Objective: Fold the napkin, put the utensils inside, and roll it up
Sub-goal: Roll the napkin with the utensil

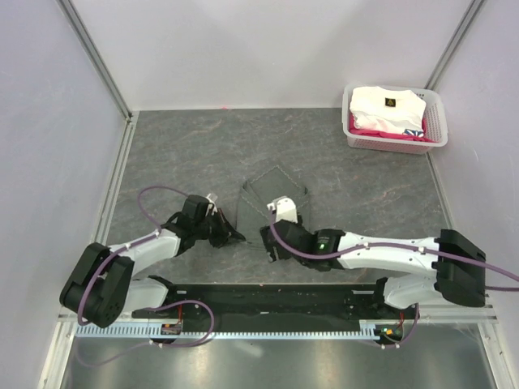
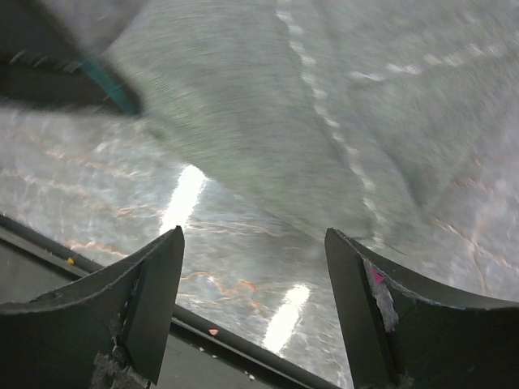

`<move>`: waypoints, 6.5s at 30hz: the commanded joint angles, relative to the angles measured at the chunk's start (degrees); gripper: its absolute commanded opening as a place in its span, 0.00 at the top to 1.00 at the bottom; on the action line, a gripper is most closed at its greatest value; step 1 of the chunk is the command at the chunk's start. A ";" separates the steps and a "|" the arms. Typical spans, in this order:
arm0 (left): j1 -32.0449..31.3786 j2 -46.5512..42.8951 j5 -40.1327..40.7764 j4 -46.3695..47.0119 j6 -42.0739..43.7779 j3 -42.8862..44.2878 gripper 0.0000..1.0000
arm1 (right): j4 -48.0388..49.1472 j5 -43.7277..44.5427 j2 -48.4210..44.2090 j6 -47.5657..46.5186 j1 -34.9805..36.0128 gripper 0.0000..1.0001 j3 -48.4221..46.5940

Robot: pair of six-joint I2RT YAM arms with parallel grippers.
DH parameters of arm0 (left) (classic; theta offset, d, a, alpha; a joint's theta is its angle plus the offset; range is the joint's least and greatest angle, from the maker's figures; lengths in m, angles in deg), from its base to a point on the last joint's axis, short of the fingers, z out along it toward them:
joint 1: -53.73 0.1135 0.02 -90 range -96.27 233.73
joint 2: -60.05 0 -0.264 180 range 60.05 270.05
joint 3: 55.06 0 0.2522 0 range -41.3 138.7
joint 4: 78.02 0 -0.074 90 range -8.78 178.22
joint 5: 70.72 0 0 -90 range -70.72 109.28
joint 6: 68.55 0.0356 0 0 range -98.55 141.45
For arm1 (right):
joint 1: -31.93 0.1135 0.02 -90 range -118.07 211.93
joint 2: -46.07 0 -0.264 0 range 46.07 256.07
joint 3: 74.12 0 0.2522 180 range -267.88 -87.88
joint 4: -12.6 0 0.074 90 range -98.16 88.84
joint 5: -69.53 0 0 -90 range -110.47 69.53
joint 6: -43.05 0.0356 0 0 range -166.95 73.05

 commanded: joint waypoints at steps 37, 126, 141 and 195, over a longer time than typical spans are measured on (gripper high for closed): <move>-0.30 -10.48 -0.02 -9.73 -6.34 4.24 0.98 | 11.39 29.48 31.35 -20.42 15.89 0.21 -14.96; 15.26 -27.98 14.93 -34.95 6.14 1.33 0.13 | -2.32 -24.31 31.43 -29.12 -0.38 0.93 -19.09; 15.88 -35.35 1.22 -27.31 10.62 -0.95 0.23 | -9.08 -35.12 38.55 -32.01 -4.86 0.94 -26.38; 5.59 -25.60 5.52 -19.84 8.25 -4.38 0.66 | -18.49 -47.25 52.35 -34.48 -11.63 0.96 -39.04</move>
